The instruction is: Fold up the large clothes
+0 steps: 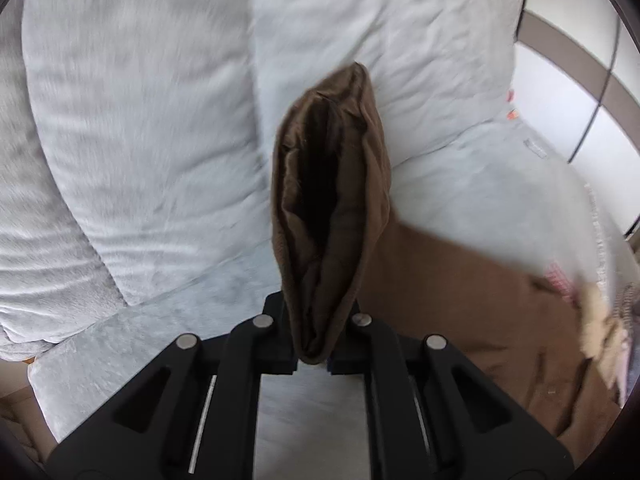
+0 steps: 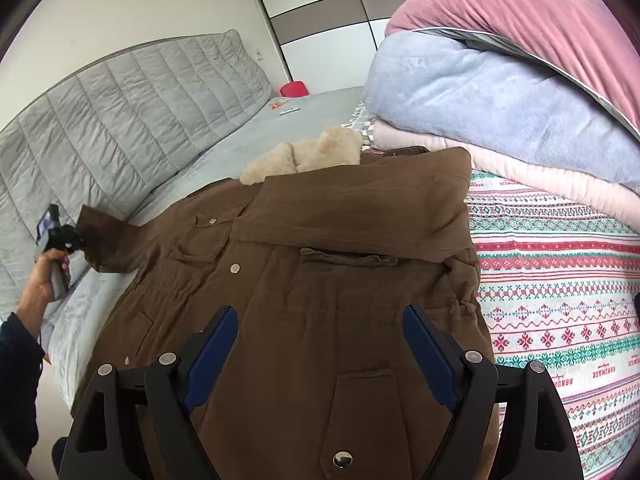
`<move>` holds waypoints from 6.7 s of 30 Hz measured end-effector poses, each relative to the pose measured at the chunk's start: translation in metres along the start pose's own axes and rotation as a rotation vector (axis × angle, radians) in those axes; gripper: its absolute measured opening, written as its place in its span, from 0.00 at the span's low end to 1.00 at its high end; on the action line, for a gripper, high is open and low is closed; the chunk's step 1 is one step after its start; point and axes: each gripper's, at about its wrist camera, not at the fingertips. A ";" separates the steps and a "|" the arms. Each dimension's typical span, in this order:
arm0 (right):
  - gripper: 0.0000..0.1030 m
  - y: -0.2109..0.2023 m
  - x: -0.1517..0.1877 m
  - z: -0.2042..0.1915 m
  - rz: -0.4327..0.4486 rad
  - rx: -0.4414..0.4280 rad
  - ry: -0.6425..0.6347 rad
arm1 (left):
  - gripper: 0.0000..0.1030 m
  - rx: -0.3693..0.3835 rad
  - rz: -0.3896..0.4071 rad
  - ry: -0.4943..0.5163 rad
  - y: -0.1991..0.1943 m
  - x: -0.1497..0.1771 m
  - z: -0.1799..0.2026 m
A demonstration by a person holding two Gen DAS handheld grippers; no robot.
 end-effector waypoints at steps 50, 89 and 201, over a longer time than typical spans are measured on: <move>0.83 -0.005 -0.001 0.085 -0.082 -0.024 0.396 | 0.48 0.703 -0.305 0.624 -0.127 0.300 0.362; 0.83 -0.001 0.000 0.097 -0.086 -0.001 0.436 | 0.26 0.529 -0.311 0.495 -0.065 0.299 0.451; 0.50 -0.098 0.216 0.094 -0.148 -0.163 0.606 | 0.53 0.588 -0.343 0.093 -0.135 0.293 -0.100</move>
Point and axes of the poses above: each gripper's, at about its wrist camera, not at the fingertips, and y roughly the way its jaws point, z to its right, x to its underside
